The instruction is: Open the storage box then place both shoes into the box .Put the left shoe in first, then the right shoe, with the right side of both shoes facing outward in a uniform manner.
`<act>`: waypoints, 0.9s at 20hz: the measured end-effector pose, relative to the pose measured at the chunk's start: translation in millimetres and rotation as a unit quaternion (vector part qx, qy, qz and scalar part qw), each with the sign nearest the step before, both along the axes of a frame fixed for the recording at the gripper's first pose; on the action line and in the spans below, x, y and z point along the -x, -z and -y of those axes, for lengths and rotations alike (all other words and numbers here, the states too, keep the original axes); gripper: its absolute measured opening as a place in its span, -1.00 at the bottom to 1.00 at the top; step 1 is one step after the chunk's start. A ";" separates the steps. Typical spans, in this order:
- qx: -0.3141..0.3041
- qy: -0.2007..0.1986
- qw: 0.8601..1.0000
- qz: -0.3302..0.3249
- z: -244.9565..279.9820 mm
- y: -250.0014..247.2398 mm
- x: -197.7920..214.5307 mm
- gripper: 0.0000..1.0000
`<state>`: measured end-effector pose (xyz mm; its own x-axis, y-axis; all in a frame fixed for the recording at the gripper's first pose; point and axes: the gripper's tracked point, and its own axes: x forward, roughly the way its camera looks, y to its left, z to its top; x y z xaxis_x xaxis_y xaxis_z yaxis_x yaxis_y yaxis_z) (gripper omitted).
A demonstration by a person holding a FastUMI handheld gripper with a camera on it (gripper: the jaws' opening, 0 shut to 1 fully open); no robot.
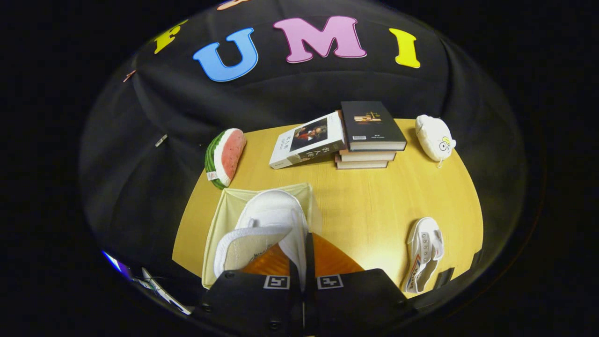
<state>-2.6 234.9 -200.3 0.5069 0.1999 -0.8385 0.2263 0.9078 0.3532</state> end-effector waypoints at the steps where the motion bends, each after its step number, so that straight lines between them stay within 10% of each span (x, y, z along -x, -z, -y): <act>1: -0.004 -0.002 1.000 -0.016 -11.3 5.9 -1.8 -0.87; 14: -0.017 0.032 0.994 -0.107 -92.0 66.6 -38.3 -0.84; 16: -0.051 0.004 0.993 -0.108 -114.0 64.3 -31.8 -0.59; 18: -0.071 -0.011 0.992 -0.101 -123.0 56.7 -25.4 0.09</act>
